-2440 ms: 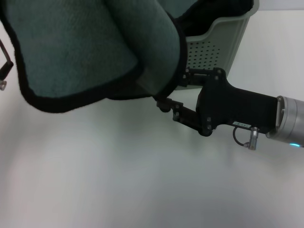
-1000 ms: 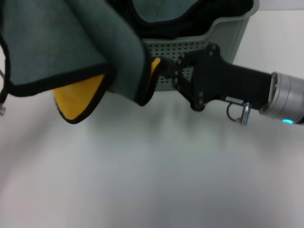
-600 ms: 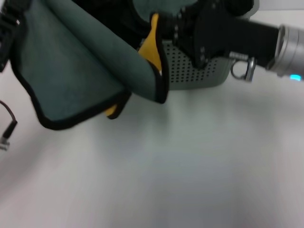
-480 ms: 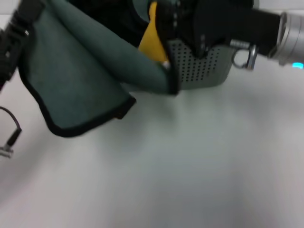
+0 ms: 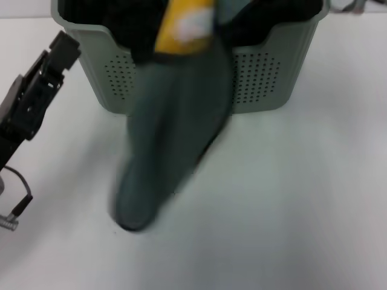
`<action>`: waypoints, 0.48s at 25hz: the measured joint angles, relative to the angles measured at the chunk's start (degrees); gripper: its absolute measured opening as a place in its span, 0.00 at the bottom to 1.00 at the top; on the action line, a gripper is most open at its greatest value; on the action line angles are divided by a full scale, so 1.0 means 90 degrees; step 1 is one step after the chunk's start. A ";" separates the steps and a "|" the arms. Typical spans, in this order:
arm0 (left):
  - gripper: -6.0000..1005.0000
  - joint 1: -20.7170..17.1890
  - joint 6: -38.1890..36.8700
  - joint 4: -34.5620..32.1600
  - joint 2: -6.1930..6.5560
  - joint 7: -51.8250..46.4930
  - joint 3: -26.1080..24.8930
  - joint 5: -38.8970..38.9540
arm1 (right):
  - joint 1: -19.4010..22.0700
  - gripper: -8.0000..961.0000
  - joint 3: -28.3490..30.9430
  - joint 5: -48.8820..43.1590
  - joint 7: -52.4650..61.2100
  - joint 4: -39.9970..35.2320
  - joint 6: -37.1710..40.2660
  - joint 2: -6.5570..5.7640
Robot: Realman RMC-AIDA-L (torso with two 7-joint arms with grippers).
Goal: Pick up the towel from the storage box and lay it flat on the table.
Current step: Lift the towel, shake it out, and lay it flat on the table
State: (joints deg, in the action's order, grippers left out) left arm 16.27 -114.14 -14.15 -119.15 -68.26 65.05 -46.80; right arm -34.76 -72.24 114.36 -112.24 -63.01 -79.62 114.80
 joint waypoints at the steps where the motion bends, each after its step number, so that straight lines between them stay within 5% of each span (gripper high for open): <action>1: 0.20 0.0000 0.0000 0.0000 0.0000 0.0000 0.0000 0.0000 | -0.0010 0.04 0.0119 -0.0006 0.0079 -0.0045 -0.0067 -0.0009; 12: 0.31 -0.0039 -0.0058 -0.0147 0.0157 0.0266 -0.0046 -0.0275 | -0.0312 0.04 0.0890 -0.0083 0.1022 -0.0249 -0.0694 -0.0424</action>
State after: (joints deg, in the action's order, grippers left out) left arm 15.91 -114.67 -15.47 -117.74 -65.87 64.64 -49.28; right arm -37.57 -64.23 113.61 -103.04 -65.25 -85.87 110.99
